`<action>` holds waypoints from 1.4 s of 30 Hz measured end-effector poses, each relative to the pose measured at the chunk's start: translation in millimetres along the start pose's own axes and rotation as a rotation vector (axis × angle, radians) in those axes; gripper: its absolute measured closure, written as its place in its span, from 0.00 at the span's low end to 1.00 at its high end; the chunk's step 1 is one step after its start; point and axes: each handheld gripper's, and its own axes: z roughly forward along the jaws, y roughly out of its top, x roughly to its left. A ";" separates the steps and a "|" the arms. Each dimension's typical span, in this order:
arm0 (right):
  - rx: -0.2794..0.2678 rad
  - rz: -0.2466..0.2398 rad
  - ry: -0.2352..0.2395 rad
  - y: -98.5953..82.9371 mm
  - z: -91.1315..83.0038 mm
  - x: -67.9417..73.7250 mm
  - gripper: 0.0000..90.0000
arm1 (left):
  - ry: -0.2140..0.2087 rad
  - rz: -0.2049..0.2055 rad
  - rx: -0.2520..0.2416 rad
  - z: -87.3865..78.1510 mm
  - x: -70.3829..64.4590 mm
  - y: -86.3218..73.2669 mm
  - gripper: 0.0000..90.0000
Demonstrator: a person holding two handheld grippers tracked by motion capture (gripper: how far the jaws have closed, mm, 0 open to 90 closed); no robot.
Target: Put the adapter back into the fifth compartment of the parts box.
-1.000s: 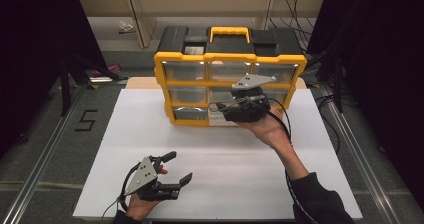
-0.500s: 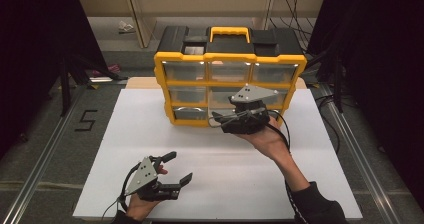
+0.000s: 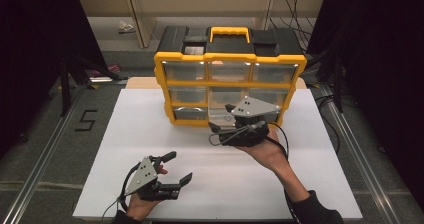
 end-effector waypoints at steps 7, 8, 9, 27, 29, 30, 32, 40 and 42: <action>-0.030 -0.001 0.011 -2.8 -7.0 5.6 0.34 | -0.002 0.004 0.001 -0.2 -0.2 0.0 0.20; -0.039 -0.001 0.011 -4.4 -8.7 6.8 0.34 | -0.001 0.002 0.001 -0.2 -0.3 0.0 0.20; -0.039 -0.001 0.011 -4.4 -8.7 6.8 0.34 | -0.001 0.002 0.001 -0.2 -0.3 0.0 0.20; -0.064 0.033 0.021 -34.6 -14.9 13.1 0.34 | -0.002 0.003 0.002 0.0 -0.4 -0.1 0.20; -0.066 0.038 0.026 -38.2 -14.4 13.2 0.34 | -0.003 0.003 0.002 0.1 -0.5 0.0 0.20; -0.063 0.041 0.023 -40.2 -13.4 12.9 0.34 | -0.004 0.004 0.002 0.1 -0.7 0.1 0.20; -0.073 0.052 0.032 -42.1 -12.8 13.5 0.34 | -0.003 0.004 0.001 -0.2 -0.7 0.2 0.20; -0.068 0.051 0.040 -47.9 -9.6 17.2 0.34 | -0.005 0.004 -0.003 -0.6 -0.7 0.5 0.20; -0.067 0.056 0.042 -49.3 -9.2 17.5 0.34 | -0.005 0.006 -0.003 -0.6 -0.9 0.4 0.20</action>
